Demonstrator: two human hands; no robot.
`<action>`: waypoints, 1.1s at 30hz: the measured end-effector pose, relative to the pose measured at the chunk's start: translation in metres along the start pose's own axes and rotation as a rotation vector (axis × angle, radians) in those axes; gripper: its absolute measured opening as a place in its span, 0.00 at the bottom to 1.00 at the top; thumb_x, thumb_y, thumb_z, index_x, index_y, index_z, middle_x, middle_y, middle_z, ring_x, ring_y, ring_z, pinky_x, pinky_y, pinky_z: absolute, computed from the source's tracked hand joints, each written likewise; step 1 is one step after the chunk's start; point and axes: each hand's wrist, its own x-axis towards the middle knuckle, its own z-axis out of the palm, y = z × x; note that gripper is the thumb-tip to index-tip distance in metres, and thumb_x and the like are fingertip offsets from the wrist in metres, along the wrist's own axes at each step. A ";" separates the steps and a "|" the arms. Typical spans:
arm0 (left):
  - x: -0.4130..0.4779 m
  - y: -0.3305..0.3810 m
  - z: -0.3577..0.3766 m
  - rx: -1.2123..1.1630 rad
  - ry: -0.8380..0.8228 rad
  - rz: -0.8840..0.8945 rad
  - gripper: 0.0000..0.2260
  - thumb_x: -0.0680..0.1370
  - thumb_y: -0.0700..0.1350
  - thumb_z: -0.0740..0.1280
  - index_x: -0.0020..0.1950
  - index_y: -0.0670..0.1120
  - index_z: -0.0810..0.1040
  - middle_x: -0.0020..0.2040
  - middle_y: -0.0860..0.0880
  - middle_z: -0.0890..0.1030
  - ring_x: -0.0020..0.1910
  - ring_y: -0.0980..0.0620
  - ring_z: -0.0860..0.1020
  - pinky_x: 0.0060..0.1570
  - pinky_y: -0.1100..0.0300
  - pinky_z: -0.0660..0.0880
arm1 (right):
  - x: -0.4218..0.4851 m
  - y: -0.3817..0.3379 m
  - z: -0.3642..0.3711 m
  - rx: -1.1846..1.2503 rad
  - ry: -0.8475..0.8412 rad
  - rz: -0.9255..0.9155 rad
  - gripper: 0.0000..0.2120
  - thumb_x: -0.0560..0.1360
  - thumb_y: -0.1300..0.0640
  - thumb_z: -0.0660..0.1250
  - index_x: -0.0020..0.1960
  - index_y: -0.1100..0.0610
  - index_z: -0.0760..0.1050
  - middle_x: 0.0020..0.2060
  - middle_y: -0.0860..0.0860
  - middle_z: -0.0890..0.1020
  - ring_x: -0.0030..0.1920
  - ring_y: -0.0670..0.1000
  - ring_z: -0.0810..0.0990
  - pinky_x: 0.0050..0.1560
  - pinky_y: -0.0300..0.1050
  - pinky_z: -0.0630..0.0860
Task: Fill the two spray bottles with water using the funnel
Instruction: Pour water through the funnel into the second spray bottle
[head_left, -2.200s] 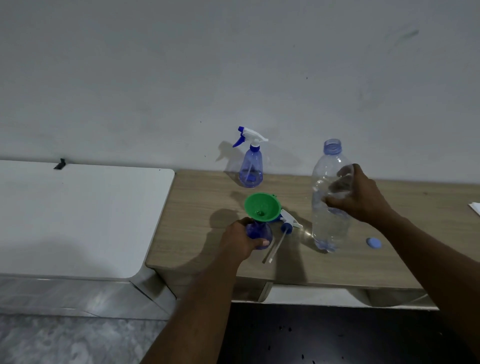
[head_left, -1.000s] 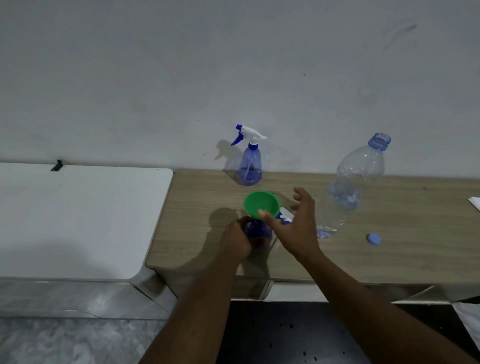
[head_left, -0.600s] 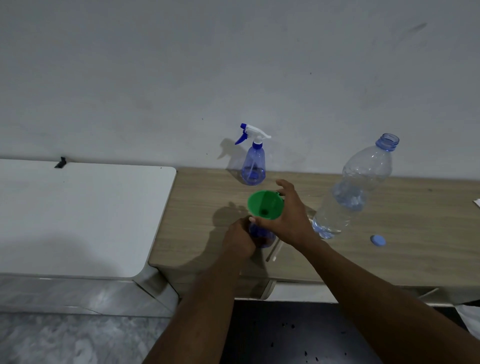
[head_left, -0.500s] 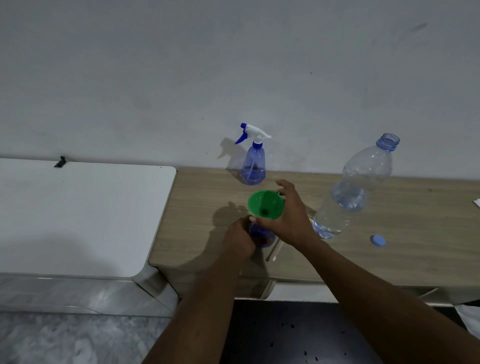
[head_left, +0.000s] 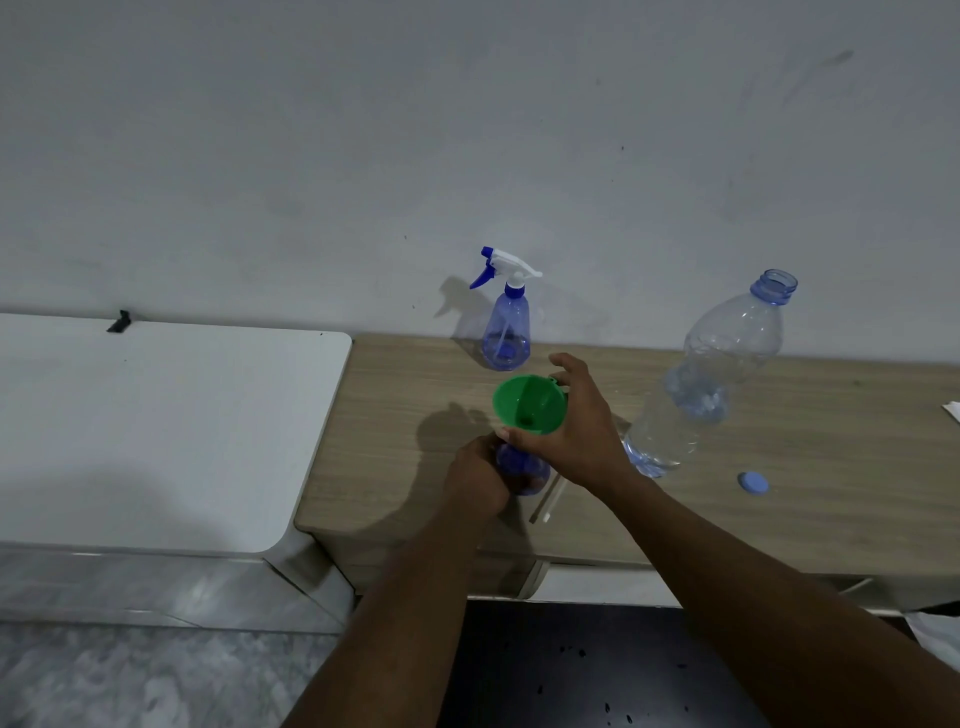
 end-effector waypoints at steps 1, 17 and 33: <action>0.001 0.000 0.001 0.025 -0.007 0.005 0.18 0.68 0.42 0.80 0.56 0.49 0.80 0.45 0.52 0.82 0.45 0.51 0.80 0.44 0.64 0.79 | 0.000 0.000 0.000 -0.003 -0.001 -0.002 0.52 0.57 0.39 0.82 0.73 0.51 0.60 0.65 0.52 0.73 0.62 0.50 0.74 0.59 0.48 0.75; 0.002 0.000 0.002 0.034 -0.031 0.009 0.26 0.62 0.51 0.83 0.57 0.57 0.78 0.56 0.49 0.83 0.56 0.45 0.80 0.61 0.44 0.77 | 0.003 0.002 -0.005 0.002 -0.026 0.004 0.53 0.57 0.39 0.82 0.74 0.51 0.60 0.67 0.52 0.71 0.63 0.48 0.72 0.58 0.43 0.73; 0.008 -0.005 0.002 0.199 -0.045 0.086 0.32 0.60 0.56 0.82 0.62 0.59 0.77 0.58 0.54 0.82 0.57 0.50 0.79 0.59 0.49 0.77 | 0.008 0.009 -0.015 -0.009 -0.103 0.055 0.49 0.61 0.39 0.81 0.74 0.49 0.59 0.66 0.53 0.72 0.62 0.52 0.75 0.57 0.47 0.76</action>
